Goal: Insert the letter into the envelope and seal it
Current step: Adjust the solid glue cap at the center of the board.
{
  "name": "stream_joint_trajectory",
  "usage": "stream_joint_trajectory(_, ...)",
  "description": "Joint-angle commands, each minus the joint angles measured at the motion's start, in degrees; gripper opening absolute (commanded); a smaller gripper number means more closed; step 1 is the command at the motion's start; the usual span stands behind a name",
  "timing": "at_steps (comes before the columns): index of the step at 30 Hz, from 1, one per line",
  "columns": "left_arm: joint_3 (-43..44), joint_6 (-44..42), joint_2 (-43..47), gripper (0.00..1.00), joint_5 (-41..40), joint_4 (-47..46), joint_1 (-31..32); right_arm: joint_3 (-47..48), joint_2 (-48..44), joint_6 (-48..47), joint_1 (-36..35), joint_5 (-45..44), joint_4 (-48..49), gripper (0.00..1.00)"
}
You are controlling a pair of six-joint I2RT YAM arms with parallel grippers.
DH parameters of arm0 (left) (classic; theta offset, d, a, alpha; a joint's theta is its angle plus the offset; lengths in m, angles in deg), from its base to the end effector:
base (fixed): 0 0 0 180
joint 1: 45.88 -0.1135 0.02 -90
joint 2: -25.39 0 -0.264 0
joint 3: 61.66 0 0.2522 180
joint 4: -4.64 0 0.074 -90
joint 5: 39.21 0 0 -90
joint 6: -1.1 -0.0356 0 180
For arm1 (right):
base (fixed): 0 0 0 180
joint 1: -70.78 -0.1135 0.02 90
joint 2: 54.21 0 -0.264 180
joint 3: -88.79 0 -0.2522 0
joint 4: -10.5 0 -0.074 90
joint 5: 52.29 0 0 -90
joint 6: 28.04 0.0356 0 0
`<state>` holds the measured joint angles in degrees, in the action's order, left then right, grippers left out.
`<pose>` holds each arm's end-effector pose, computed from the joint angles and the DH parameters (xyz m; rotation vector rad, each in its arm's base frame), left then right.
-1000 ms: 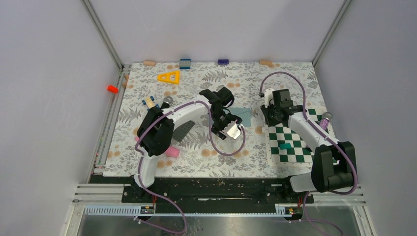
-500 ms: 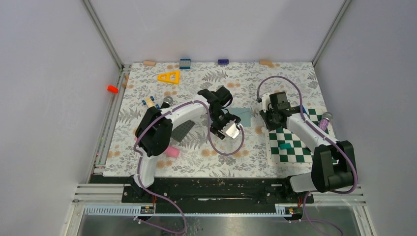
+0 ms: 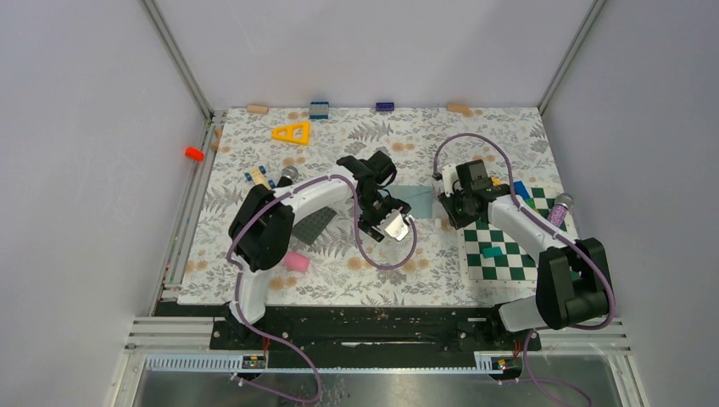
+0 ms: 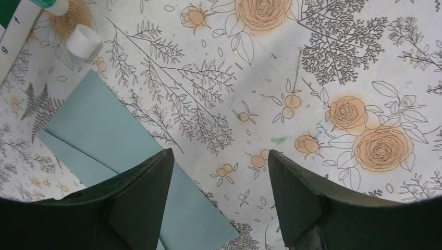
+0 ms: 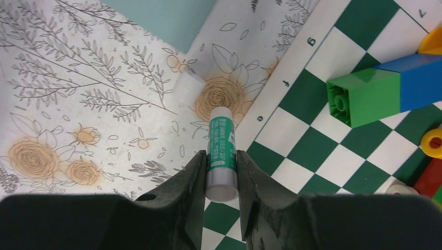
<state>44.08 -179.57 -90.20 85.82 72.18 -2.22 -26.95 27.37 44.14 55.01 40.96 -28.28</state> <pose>0.2789 -0.2944 0.2078 2.4576 0.9354 -0.6447 0.2720 0.0789 0.2087 -0.7575 2.4334 0.0584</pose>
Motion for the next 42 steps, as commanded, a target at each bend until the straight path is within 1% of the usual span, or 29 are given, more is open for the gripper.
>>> stream_joint_trajectory(1,-0.07,-0.97,2.06,0.69,-0.21,-2.78,-0.24,2.80,-1.25,0.65,-0.40,-2.74,0.72,0.00)
stream_joint_trajectory(5,1.58,-1.27,0.34,0.69,-1.27,-4.39,-0.24,4.48,0.94,1.25,-0.40,-2.86,0.63,0.00)
stream_joint_trajectory(9,2.98,-1.66,-1.58,0.69,-3.24,-6.12,-0.32,6.12,3.30,2.59,-0.47,-0.17,0.52,0.00)
stream_joint_trajectory(12,3.64,-2.93,-3.03,0.69,-3.10,-6.19,-0.27,7.36,5.19,3.39,-0.90,1.27,-0.28,0.00)
stream_joint_trajectory(15,4.26,-5.24,-4.62,0.71,-2.73,-6.15,0.05,8.75,5.78,3.84,-0.80,0.96,-1.53,0.00)
stream_joint_trajectory(17,5.31,-6.88,-5.85,0.75,-3.15,-6.14,0.39,8.48,3.65,3.73,-0.13,1.03,-1.76,0.00)
stream_joint_trajectory(22,9.29,-12.17,-8.91,0.77,-4.71,-6.13,1.69,7.26,-3.58,4.58,5.10,5.07,-1.78,0.00)
stream_joint_trajectory(27,15.01,-16.11,-12.72,0.77,-6.81,-6.10,3.64,6.75,-8.48,6.30,13.97,10.67,-1.79,0.00)
stream_joint_trajectory(30,15.75,-20.93,-14.36,0.77,-9.73,-6.14,5.21,6.78,-11.04,7.07,19.86,13.09,-1.69,0.00)
stream_joint_trajectory(36,16.08,-31.82,-16.90,0.75,-15.58,-2.91,7.92,6.92,-14.45,8.36,23.37,15.79,-1.35,0.00)
stream_joint_trajectory(42,19.17,-34.78,-19.83,0.74,-18.26,-3.23,8.74,5.90,-15.55,9.50,26.44,19.72,-1.25,0.00)
